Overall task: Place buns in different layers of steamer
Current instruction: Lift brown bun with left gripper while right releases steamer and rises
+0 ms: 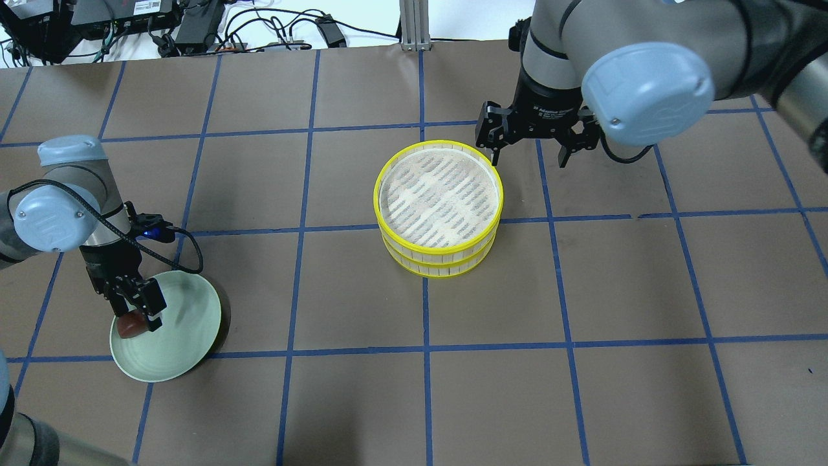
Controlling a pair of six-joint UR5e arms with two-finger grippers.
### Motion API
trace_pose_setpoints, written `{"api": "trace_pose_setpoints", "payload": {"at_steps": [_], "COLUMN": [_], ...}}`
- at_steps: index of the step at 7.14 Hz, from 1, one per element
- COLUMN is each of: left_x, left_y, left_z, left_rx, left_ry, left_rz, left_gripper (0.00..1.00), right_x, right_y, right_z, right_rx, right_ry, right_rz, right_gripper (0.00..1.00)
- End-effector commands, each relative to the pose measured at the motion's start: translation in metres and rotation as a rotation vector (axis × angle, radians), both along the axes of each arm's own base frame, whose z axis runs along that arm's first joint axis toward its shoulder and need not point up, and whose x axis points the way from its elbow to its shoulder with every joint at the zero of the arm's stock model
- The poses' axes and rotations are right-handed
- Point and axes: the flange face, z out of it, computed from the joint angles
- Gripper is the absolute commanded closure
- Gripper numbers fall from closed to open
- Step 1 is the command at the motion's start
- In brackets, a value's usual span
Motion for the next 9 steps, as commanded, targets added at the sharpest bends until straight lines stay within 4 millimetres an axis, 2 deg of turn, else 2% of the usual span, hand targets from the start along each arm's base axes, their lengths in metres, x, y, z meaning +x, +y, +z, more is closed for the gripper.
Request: {"api": "trace_pose_setpoints", "payload": {"at_steps": [1, 3, 4, 5, 6, 8, 9], "left_x": [0.002, 0.003, 0.004, 0.004, 0.003, -0.001, -0.009], "left_y": [-0.002, -0.005, -0.006, -0.006, -0.008, -0.01, -0.016], "left_z": [-0.004, -0.011, -0.01, -0.011, -0.009, -0.001, 0.01], "left_rx": [-0.013, -0.019, -0.022, -0.021, -0.025, -0.052, -0.071], "left_ry": [-0.011, -0.014, -0.015, -0.015, -0.014, 0.012, 0.041], "left_rz": [-0.004, -0.005, -0.005, -0.005, -0.002, 0.021, 0.036], "left_gripper": [0.08, 0.1, 0.37, 0.86, 1.0, 1.0, 1.0], "right_x": [-0.018, -0.042, -0.047, -0.047, -0.048, -0.052, -0.051], "right_y": [0.051, 0.039, 0.033, 0.033, 0.034, 0.041, 0.037], "right_z": [0.072, 0.104, 0.099, 0.096, 0.099, 0.089, 0.091], "right_rx": [-0.024, -0.008, 0.002, 0.003, -0.012, 0.006, -0.038], "right_ry": [0.001, -0.006, -0.001, -0.002, 0.001, 0.013, 0.002], "right_rz": [-0.012, -0.065, -0.055, -0.043, -0.043, 0.003, 0.044], "right_gripper": [0.0, 0.0, 0.0, 0.0, 0.0, 0.0, 0.0]}}
